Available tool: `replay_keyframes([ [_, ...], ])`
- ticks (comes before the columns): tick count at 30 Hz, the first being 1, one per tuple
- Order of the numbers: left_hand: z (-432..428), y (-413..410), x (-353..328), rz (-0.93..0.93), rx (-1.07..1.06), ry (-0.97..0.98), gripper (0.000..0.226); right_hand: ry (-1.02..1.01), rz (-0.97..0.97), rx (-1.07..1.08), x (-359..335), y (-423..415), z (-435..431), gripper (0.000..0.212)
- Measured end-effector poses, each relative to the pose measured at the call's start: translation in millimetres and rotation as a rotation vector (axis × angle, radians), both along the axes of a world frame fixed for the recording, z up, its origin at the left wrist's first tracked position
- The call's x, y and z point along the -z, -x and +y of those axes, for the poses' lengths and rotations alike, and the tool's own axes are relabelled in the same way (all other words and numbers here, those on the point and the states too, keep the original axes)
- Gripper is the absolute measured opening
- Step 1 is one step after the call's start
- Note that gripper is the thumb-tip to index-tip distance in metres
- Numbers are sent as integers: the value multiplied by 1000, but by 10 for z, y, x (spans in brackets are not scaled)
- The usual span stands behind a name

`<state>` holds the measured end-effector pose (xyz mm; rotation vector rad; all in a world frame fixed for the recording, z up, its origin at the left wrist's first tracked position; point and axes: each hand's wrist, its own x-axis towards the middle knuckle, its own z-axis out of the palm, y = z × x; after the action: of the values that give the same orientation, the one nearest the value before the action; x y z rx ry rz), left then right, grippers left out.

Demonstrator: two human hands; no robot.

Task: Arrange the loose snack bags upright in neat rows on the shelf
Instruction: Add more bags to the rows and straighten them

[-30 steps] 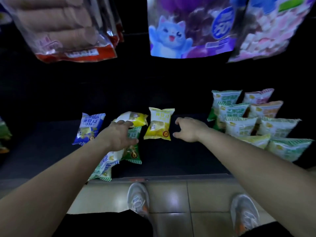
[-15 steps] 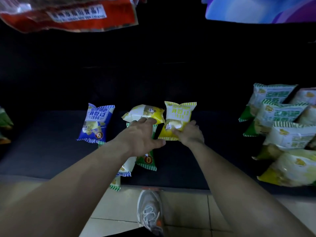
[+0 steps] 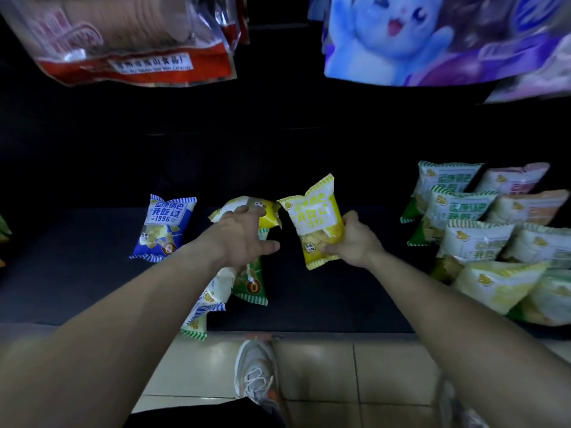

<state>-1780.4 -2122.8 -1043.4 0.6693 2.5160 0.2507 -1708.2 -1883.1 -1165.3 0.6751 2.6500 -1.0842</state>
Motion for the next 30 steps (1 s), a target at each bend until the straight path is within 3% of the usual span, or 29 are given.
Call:
replay_keyframes([
  [6, 176, -167, -268, 83, 25, -195, 87, -149, 37, -233, -996, -557, 452, 77],
  [9, 296, -329, -389, 23, 53, -347, 95, -191, 38, -321, -1318, -954, 556, 75],
  [13, 551, -568, -468, -96, 115, -443, 95, -85, 94, -308, -1417, -1366, 576, 77],
  [18, 898, -717, -407, -32, 93, -541, 75, -16, 100, -233, -1398, -1490, 698, 84],
  [23, 1289, -619, -223, 159, 49, -374, 74, -293, 43, -169, -1265, -1569, 1116, 89],
  [26, 1583, -422, -28, 234, 50, -216, 84, -304, -11, -96, -1153, -1603, 1405, 81],
  [30, 1961, -174, 368, 243, -7, -146, 85, -361, -59, -59, -1024, -1607, 1660, 76],
])
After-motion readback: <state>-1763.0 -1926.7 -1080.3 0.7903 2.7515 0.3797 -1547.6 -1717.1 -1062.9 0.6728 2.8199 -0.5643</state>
